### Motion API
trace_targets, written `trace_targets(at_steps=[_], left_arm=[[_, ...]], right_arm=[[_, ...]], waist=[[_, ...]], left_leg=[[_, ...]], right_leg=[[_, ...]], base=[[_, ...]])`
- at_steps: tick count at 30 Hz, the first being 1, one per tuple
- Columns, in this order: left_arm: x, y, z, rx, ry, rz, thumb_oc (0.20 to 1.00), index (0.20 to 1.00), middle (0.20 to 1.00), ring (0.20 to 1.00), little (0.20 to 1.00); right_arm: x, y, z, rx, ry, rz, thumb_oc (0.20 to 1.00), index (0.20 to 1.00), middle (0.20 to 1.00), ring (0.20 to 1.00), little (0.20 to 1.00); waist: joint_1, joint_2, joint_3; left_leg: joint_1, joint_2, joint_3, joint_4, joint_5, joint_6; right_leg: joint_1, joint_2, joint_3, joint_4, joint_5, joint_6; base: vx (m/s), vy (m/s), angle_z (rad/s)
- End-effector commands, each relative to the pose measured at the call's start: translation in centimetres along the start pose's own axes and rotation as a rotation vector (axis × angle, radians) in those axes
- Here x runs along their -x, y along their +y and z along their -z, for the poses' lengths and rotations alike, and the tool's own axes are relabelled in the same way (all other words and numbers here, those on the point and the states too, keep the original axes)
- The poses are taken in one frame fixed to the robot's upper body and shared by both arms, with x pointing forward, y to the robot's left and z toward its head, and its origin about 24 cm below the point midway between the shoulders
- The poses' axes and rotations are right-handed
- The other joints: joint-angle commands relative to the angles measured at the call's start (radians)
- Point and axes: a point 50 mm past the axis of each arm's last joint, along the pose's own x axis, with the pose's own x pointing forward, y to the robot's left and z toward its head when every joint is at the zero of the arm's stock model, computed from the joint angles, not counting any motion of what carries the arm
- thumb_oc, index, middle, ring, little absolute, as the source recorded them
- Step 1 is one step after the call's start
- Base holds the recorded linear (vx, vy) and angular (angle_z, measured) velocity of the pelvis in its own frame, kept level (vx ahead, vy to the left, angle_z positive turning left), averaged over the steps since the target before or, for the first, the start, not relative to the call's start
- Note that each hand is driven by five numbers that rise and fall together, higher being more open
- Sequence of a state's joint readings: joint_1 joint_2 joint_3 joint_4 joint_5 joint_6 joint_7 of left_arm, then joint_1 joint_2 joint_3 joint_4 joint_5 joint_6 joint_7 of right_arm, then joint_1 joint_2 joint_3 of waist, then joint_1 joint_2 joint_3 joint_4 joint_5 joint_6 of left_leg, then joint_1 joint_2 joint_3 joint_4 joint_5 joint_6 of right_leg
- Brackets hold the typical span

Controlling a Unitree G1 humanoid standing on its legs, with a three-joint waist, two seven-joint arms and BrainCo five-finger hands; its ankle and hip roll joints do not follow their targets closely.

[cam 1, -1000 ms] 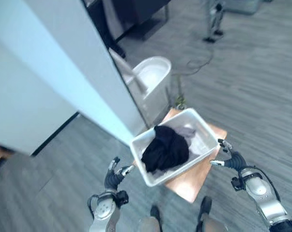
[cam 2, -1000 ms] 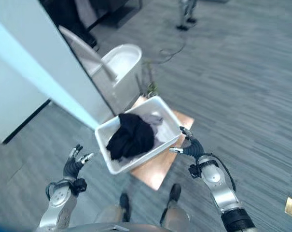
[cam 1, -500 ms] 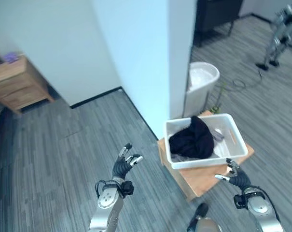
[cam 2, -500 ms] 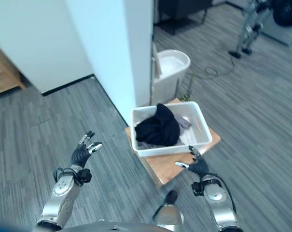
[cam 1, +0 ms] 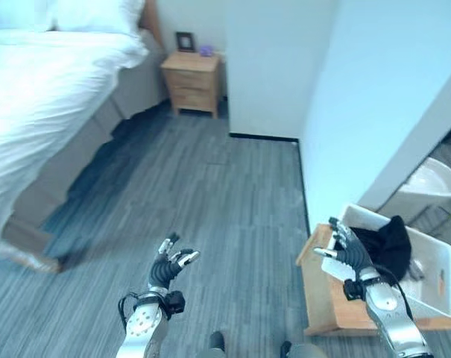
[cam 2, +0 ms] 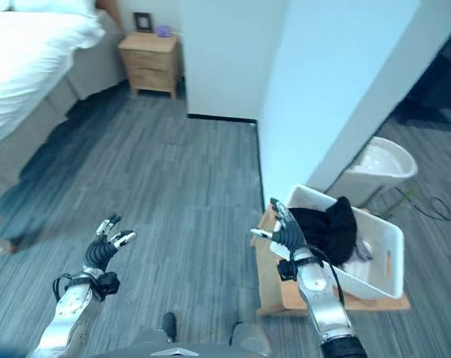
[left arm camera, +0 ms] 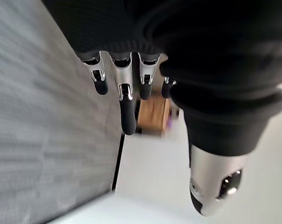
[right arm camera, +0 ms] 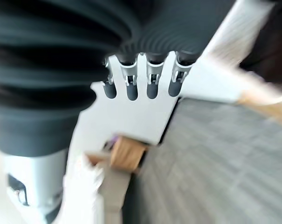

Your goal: Pick up bed clothes into laundry basket.

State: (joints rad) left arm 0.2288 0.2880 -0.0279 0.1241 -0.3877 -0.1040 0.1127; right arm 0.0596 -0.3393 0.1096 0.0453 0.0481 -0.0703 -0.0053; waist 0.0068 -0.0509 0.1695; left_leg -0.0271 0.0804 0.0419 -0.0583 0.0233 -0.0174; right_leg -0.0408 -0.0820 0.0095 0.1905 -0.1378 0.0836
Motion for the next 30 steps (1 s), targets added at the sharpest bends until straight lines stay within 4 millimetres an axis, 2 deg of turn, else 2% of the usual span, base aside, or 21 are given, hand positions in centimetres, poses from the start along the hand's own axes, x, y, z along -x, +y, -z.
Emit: trace_targets(at_steps=[1, 2, 3, 5, 7, 8, 10, 11, 13, 14, 15, 16, 18, 19, 22, 25, 26, 27, 28, 29, 30], left_arm=[[-0.4, 0.7, -2.4, 0.044, -0.120, -0.049, 1.000, 1.000, 1.000, 1.000, 1.000], [-0.4, 0.7, -2.4, 0.044, -0.120, -0.049, 1.000, 1.000, 1.000, 1.000, 1.000], [0.1, 1.6, -2.3, 0.085, -0.123, -0.107, 1.000, 1.000, 1.000, 1.000, 1.000], [0.2, 2.0, -2.4, 0.111, -0.136, -0.136, 1.000, 1.000, 1.000, 1.000, 1.000], [-0.1, 1.9, -2.9, 0.116, -0.159, -0.139, 1.000, 1.000, 1.000, 1.000, 1.000], [-0.8, 1.4, -3.6, 0.141, -0.186, -0.122, 1.000, 1.000, 1.000, 1.000, 1.000], [-1.3, 0.8, -4.2, 0.153, -0.207, -0.093, 1.000, 1.000, 1.000, 1.000, 1.000], [-1.4, 0.8, -4.4, 0.152, -0.211, -0.086, 1.000, 1.000, 1.000, 1.000, 1.000], [-1.5, 0.8, -4.4, 0.140, -0.208, -0.076, 1.000, 1.000, 1.000, 1.000, 1.000], [-1.7, 0.8, -4.6, 0.131, -0.211, -0.073, 1.000, 1.000, 1.000, 1.000, 1.000], [-1.8, 1.1, -4.7, 0.118, -0.204, -0.079, 1.000, 1.000, 1.000, 1.000, 1.000], [-1.7, 1.1, -4.6, 0.118, -0.203, -0.079, 1.000, 1.000, 1.000, 1.000, 1.000], [-1.6, 1.3, -4.6, 0.102, -0.188, -0.084, 1.000, 1.000, 1.000, 1.000, 1.000], [-1.5, 1.3, -4.2, 0.088, -0.167, -0.074, 1.000, 1.000, 1.000, 1.000, 1.000], [-1.3, 1.1, -4.5, 0.063, -0.170, -0.037, 1.000, 1.000, 1.000, 1.000, 1.000], [-0.8, 1.4, -4.6, -0.012, -0.163, 0.012, 1.000, 1.000, 1.000, 1.000, 1.000], [-0.8, 1.5, -4.8, -0.039, -0.170, 0.020, 1.000, 1.000, 1.000, 1.000, 1.000], [-0.9, 1.5, -4.7, -0.059, -0.162, 0.029, 1.000, 1.000, 1.000, 1.000, 1.000], [-1.0, 1.5, -4.7, -0.060, -0.163, 0.029, 1.000, 1.000, 1.000, 1.000, 1.000], [-1.1, 1.4, -4.8, -0.078, -0.164, 0.036, 1.000, 1.000, 1.000, 1.000, 1.000], [-1.4, 1.1, -5.0, -0.093, -0.167, 0.054, 1.000, 1.000, 1.000, 1.000, 1.000]], right_arm=[[-1.3, 1.1, -3.8, -0.039, -0.179, -0.064, 1.000, 1.000, 1.000, 1.000, 1.000], [-1.3, 1.1, -3.8, -0.039, -0.179, -0.064, 1.000, 1.000, 1.000, 1.000, 1.000], [-2.0, 2.1, -5.1, -0.039, -0.224, -0.139, 1.000, 1.000, 1.000, 1.000, 1.000], [-2.6, 2.6, -5.8, -0.035, -0.247, -0.172, 1.000, 1.000, 1.000, 1.000, 1.000], [-3.0, 2.6, -6.3, -0.023, -0.265, -0.179, 1.000, 1.000, 1.000, 1.000, 1.000], [-3.4, 1.9, -6.5, 0.007, -0.268, -0.156, 1.000, 1.000, 1.000, 1.000, 1.000], [-3.7, 1.4, -6.4, 0.027, -0.261, -0.127, 1.000, 1.000, 1.000, 1.000, 1.000], [-3.7, 1.1, -6.2, 0.030, -0.248, -0.111, 1.000, 1.000, 1.000, 1.000, 1.000], [-3.5, 0.9, -5.5, 0.037, -0.217, -0.098, 1.000, 1.000, 1.000, 1.000, 1.000], [-3.4, 0.7, -5.2, 0.040, -0.204, -0.089, 1.000, 1.000, 1.000, 1.000, 1.000], [-3.1, 0.2, -4.4, 0.037, -0.171, -0.063, 1.000, 1.000, 1.000, 1.000, 1.000], [-3.1, 0.2, -4.4, 0.037, -0.170, -0.064, 1.000, 1.000, 1.000, 1.000, 1.000], [-2.9, -0.5, -3.8, 0.008, -0.143, -0.027, 1.000, 1.000, 1.000, 1.000, 1.000], [-2.7, -0.7, -3.3, -0.025, -0.119, -0.008, 1.000, 1.000, 1.000, 1.000, 1.000], [-1.8, -2.2, -2.0, -0.159, -0.072, 0.087, 1.000, 1.000, 1.000, 1.000, 1.000], [-0.6, -3.0, -1.1, -0.231, -0.052, 0.149, 1.000, 1.000, 1.000, 1.000, 1.000], [-0.4, -3.0, -1.1, -0.252, -0.059, 0.168, 1.000, 1.000, 1.000, 1.000, 1.000], [-0.3, -2.8, -1.0, -0.288, -0.067, 0.178, 1.000, 1.000, 1.000, 1.000, 1.000], [-0.4, -2.7, -1.0, -0.289, -0.068, 0.179, 1.000, 1.000, 1.000, 1.000, 1.000], [-0.3, -2.7, -1.1, -0.310, -0.079, 0.186, 1.000, 1.000, 1.000, 1.000, 1.000], [-0.2, -2.6, -1.1, -0.327, -0.087, 0.191, 1.000, 1.000, 1.000, 1.000, 1.000]], waist=[[0.013, -0.022, -0.025], [0.013, -0.022, -0.025], [0.058, -0.015, -0.007], [0.087, -0.008, 0.019], [0.095, -0.005, 0.036], [0.084, -0.004, 0.066], [0.050, -0.006, 0.076], [0.038, -0.005, 0.072], [0.021, 0.002, 0.054], [0.009, 0.005, 0.046], [-0.011, 0.014, 0.024], [-0.012, 0.016, 0.025], [-0.026, 0.037, -0.004], [-0.023, 0.050, -0.015], [-0.003, 0.054, -0.018], [0.014, 0.029, -0.017], [0.017, 0.010, -0.012], [0.015, -0.004, -0.001], [0.016, -0.006, -0.001], [0.005, -0.010, 0.005], [-0.014, -0.013, 0.008]], left_leg=[[0.079, 0.004, 0.014, -0.029, -0.025, -0.055], [0.079, 0.004, 0.014, -0.029, -0.025, -0.055], [0.054, 0.009, 0.020, -0.010, -0.003, -0.065], [0.004, 0.000, 0.006, 0.026, 0.008, -0.073], [-0.043, -0.002, -0.001, 0.048, 0.019, -0.083], [-0.103, 0.012, 0.064, 0.106, 0.023, -0.089], [-0.088, 0.071, 0.235, 0.177, -0.011, -0.086], [-0.077, 0.095, 0.287, 0.215, -0.031, -0.089], [-0.036, 0.131, 0.316, 0.265, -0.083, -0.108], [-0.015, 0.164, 0.344, 0.281, -0.084, -0.119], [0.055, 0.241, 0.435, 0.257, -0.053, -0.137], [0.061, 0.242, 0.434, 0.250, -0.048, -0.141], [0.125, 0.288, 0.496, 0.185, 0.007, -0.165], [0.137, 0.276, 0.489, 0.136, 0.004, -0.165], [0.120, 0.251, 0.436, 0.048, 0.018, -0.165], [0.110, 0.204, 0.378, -0.005, 0.008, -0.141], [0.106, 0.178, 0.358, -0.013, -0.003, -0.126], [0.100, 0.145, 0.321, -0.018, -0.023, -0.102], [0.099, 0.142, 0.321, -0.017, -0.024, -0.100], [0.096, 0.132, 0.305, -0.021, -0.030, -0.094], [0.090, 0.121, 0.285, -0.025, -0.033, -0.087]], right_leg=[[0.105, -0.001, -0.045, -0.200, 0.104, 0.008], [0.106, -0.001, -0.045, -0.201, 0.105, 0.008], [0.135, -0.003, -0.056, -0.278, 0.127, 0.009], [0.125, -0.006, -0.072, -0.278, 0.117, 0.005], [0.112, -0.011, -0.095, -0.278, 0.119, 0.003], [0.091, -0.035, -0.161, -0.278, 0.132, 0.006], [0.072, -0.071, -0.257, -0.278, 0.152, 0.007], [0.066, -0.086, -0.303, -0.278, 0.158, 0.005], [0.082, -0.101, -0.354, -0.278, 0.145, 0.005], [0.090, -0.112, -0.395, -0.278, 0.146, 0.006], [0.090, -0.140, -0.471, -0.275, 0.149, 0.011], [0.095, -0.137, -0.473, -0.276, 0.148, 0.010], [0.095, -0.160, -0.543, -0.270, 0.156, 0.019], [0.096, -0.167, -0.562, -0.267, 0.159, 0.025], [0.113, -0.201, -0.612, -0.255, 0.192, 0.044], [0.126, -0.247, -0.636, -0.208, 0.216, 0.075], [0.117, -0.275, -0.633, -0.177, 0.245, 0.097], [0.096, -0.286, -0.585, -0.145, 0.263, 0.113], [0.094, -0.289, -0.583, -0.142, 0.262, 0.115], [0.078, -0.277, -0.527, -0.128, 0.262, 0.121], [0.053, -0.241, -0.434, -0.105, 0.237, 0.119]], base=[[0.00, -0.091, 0.30], [-0.07, -0.145, -0.05], [-0.13, -0.115, -0.30], [-0.22, -0.112, -0.45], [-0.27, -0.051, 0.33], [-0.36, -0.015, 1.04], [-0.37, -0.023, 1.60], [-0.15, 0.006, 2.04], [-0.06, 0.056, 1.71], [-0.15, 0.175, 1.27], [-0.11, 0.147, 1.37], [-0.09, 0.238, 1.23], [-0.02, 0.219, 1.36], [0.00, 0.258, 1.38], [-0.02, 0.292, 1.13], [0.02, 0.252, 1.30], [0.00, 0.234, 1.63], [0.01, 0.167, 0.75], [0.01, 0.113, 0.63], [0.00, 0.054, 0.57], [-0.07, 0.092, 0.61]])
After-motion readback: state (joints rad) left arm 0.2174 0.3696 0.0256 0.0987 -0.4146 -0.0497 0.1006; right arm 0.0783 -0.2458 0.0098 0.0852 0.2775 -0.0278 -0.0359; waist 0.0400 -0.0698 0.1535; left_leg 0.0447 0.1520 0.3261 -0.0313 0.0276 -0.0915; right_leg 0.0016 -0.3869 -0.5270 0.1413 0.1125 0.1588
